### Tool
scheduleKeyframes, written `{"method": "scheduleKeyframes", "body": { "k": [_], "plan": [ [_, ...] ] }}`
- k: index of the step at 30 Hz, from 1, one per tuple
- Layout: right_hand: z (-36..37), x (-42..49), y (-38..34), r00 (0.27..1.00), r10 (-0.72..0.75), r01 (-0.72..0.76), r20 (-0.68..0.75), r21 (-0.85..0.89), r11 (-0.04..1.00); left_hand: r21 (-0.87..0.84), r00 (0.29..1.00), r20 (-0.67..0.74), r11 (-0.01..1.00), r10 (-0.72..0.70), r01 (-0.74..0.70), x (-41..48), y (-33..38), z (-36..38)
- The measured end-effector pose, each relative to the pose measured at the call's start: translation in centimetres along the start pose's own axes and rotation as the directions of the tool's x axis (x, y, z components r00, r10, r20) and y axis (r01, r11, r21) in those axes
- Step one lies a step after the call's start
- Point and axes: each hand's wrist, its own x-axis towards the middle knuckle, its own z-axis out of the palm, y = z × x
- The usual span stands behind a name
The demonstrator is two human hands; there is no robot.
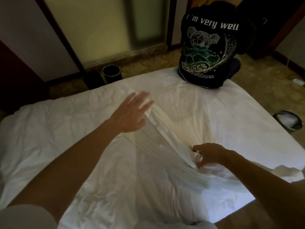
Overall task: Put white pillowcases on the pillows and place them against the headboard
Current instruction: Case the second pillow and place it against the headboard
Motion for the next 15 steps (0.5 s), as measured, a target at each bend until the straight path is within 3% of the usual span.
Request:
{"method": "scheduleKeyframes", "body": {
  "k": [1, 3, 10, 13, 15],
  "plan": [
    [0.1, -0.2, -0.1, 1.0, -0.006, 0.006, -0.005, 0.009, 1.0, -0.008, 0.995, -0.001, 0.995, 0.104, -0.104, 0.7, 1.6, -0.2],
    [0.5, -0.7, -0.1, 1.0, -0.019, 0.02, -0.024, 0.019, 1.0, -0.058, 0.982, 0.072, 0.984, 0.175, -0.171, 2.3, 4.7, 0.0],
    [3.5, -4.2, 2.8, 0.98, 0.007, 0.037, -0.197, 0.221, 0.975, -0.296, 0.882, 0.369, 0.936, 0.293, -0.187, 6.4, 14.7, 3.0],
    [6.3, -6.0, 5.7, 0.963, 0.125, -0.058, -0.237, 0.27, 0.961, -0.188, 0.899, 0.354, 0.962, 0.257, -0.201, 6.4, 16.8, 4.7],
    [7.8, -7.5, 7.9, 0.94, 0.197, -0.14, -0.277, 0.213, 0.967, -0.092, 0.918, 0.328, 0.975, 0.222, -0.203, 6.5, 16.6, 5.3]
  ]
}}
